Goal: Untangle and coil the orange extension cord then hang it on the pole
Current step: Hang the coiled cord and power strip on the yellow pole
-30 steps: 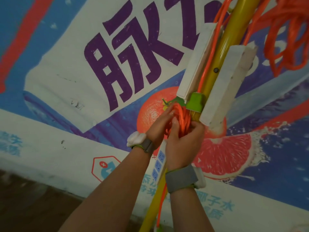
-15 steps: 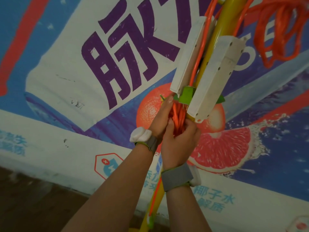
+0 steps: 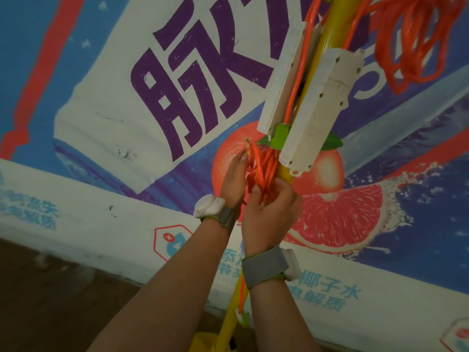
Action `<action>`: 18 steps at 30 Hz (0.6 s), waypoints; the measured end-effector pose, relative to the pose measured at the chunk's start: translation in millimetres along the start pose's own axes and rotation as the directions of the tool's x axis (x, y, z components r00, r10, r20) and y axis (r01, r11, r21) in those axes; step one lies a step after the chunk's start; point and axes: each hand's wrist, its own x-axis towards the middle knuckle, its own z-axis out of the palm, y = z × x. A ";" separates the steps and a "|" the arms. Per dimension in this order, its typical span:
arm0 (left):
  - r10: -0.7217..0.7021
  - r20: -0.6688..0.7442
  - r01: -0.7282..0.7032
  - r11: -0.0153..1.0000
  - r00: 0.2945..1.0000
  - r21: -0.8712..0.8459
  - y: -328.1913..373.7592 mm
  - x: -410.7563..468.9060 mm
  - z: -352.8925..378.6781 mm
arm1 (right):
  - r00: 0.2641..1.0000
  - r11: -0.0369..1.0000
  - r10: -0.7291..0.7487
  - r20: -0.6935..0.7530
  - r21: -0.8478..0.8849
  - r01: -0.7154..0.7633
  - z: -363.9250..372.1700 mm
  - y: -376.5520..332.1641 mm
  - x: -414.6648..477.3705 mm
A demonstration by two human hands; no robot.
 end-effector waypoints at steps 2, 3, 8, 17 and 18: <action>-0.002 -0.105 0.009 0.998 0.994 0.069 -0.1 -4.0 -6.1 | 1.000 1.000 -0.013 -0.003 0.000 0.013 -3.3 0.8 -2.7; 0.008 -0.172 0.012 0.993 0.985 0.117 -0.1 -6.1 -10.3 | 1.000 1.000 -0.011 0.000 0.004 0.011 -5.2 0.0 -4.5; 0.127 -0.281 -0.064 0.973 0.951 0.224 7.1 -21.1 -24.9 | 1.000 1.000 -0.013 -0.022 0.014 0.013 -13.6 -9.5 -16.8; 0.201 -0.302 -0.103 0.945 0.932 0.311 34.4 -54.1 -48.1 | 0.956 0.962 -0.038 0.291 0.271 -0.044 -13.5 -39.6 -28.3; 0.162 -0.316 -0.089 0.968 0.935 0.234 38.1 -58.9 -49.3 | 0.913 0.949 0.028 0.407 0.277 -0.152 -11.2 -44.2 -28.9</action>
